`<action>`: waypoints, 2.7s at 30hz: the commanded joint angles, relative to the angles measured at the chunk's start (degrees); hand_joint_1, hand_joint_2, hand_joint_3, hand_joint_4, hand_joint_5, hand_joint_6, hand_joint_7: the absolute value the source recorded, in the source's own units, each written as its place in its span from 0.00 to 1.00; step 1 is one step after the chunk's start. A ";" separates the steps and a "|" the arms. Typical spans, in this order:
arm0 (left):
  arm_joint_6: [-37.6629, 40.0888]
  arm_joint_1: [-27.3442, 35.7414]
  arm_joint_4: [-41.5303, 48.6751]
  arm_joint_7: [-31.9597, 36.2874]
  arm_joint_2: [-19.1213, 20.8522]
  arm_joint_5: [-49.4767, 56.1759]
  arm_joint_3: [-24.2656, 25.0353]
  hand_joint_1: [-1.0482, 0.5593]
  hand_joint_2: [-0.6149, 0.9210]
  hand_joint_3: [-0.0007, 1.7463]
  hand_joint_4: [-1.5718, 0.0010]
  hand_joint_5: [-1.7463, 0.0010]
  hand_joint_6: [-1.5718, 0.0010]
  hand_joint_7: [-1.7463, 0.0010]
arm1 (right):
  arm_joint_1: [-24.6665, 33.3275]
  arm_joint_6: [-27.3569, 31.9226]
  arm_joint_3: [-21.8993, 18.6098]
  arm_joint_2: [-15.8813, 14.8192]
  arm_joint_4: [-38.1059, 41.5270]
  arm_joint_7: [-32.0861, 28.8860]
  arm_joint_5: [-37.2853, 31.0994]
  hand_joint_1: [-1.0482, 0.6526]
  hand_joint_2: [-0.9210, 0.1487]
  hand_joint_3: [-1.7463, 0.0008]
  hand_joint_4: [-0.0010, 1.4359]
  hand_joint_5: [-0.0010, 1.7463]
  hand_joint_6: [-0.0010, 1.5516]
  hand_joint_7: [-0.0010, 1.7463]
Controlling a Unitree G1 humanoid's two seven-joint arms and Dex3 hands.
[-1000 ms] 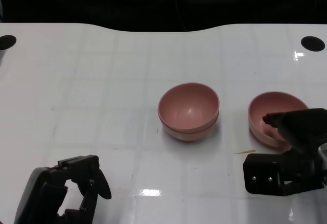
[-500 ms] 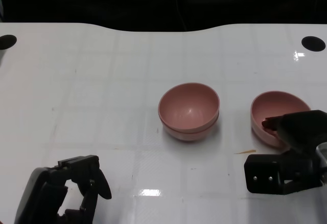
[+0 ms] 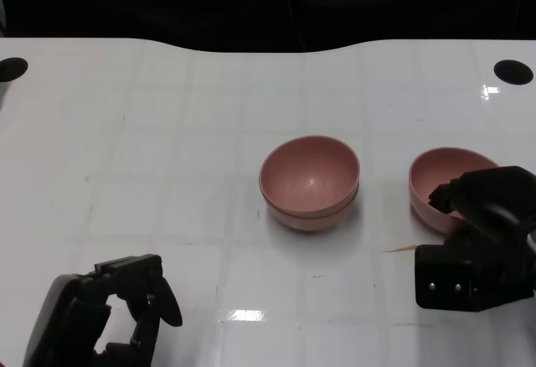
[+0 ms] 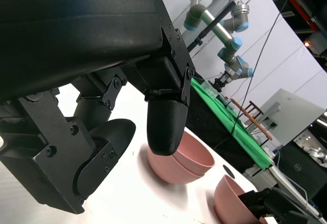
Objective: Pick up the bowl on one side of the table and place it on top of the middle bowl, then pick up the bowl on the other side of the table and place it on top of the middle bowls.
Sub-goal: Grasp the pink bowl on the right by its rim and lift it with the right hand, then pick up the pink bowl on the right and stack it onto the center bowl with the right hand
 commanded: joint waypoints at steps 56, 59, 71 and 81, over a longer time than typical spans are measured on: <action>1.30 -0.20 -0.26 -1.12 0.94 1.60 -0.05 0.62 0.57 0.91 0.44 0.02 0.47 0.16 | -12.21 -11.91 4.27 8.17 -8.35 -0.07 3.86 0.50 0.45 0.50 0.64 1.00 0.53 0.83; 1.12 -0.27 -0.17 -1.06 0.90 1.69 0.01 0.62 0.56 0.91 0.44 0.02 0.46 0.16 | -11.66 -11.14 4.56 7.91 -8.91 2.38 3.92 0.50 0.41 0.52 0.63 1.00 0.53 0.82; 1.70 0.12 -0.83 -1.26 0.84 1.66 0.02 0.62 0.56 0.92 0.43 0.03 0.46 0.15 | -10.39 -12.18 5.51 6.49 -7.23 5.00 3.25 0.38 0.04 0.89 0.54 0.26 0.52 0.05; 1.91 0.14 -1.10 -1.23 1.03 1.77 0.06 0.64 0.55 0.93 0.42 0.04 0.46 0.16 | -9.67 -10.85 5.77 5.45 -9.06 7.72 2.77 0.22 0.00 0.84 0.34 0.03 0.30 0.00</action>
